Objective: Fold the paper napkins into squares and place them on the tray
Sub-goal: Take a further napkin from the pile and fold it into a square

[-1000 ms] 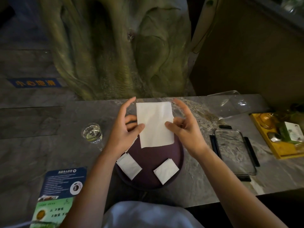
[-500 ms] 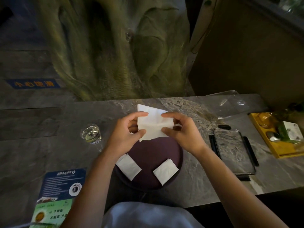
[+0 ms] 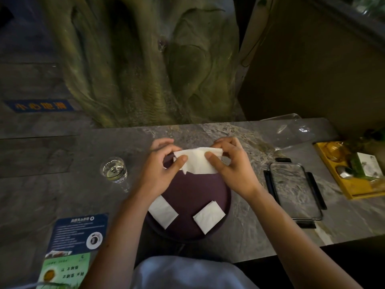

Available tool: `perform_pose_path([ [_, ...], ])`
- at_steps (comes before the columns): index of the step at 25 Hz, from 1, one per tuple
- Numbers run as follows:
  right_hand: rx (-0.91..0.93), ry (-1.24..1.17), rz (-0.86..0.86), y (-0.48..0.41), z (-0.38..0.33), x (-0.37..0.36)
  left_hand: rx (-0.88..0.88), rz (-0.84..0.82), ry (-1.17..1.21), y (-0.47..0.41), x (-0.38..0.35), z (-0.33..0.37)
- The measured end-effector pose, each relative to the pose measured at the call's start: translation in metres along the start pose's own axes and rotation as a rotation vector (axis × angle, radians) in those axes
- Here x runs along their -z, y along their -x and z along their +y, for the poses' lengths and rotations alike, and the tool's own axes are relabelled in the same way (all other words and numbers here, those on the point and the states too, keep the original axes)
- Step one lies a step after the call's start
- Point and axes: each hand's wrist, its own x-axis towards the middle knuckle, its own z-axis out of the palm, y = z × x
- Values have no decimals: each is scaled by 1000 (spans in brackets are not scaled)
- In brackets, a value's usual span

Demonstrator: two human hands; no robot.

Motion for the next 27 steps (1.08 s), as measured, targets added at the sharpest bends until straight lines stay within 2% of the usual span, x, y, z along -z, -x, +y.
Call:
perform_pose_path([
  [3,-196,-349,-148,3,-8,3,93,-116,114,-1,1,-3],
  [5,-244,-380,-234,6,-7,2,102,-131,118,0,0,-5],
  [7,-234,-312,-219,5,0,-1,111,-142,140,2,-2,-4],
  [13,-387,-700,-131,3,2,3,239,-220,407,0,4,1],
  [18,-548,-769,-109,1,0,4,284,-359,588,5,6,-1],
  [21,-540,-805,-165,2,1,4,265,-416,657,6,8,-6],
  [24,-473,-798,-249,5,0,5,283,-318,601,4,2,-3],
  [27,-431,-635,-241,5,-1,0,322,-166,489,1,-7,1],
])
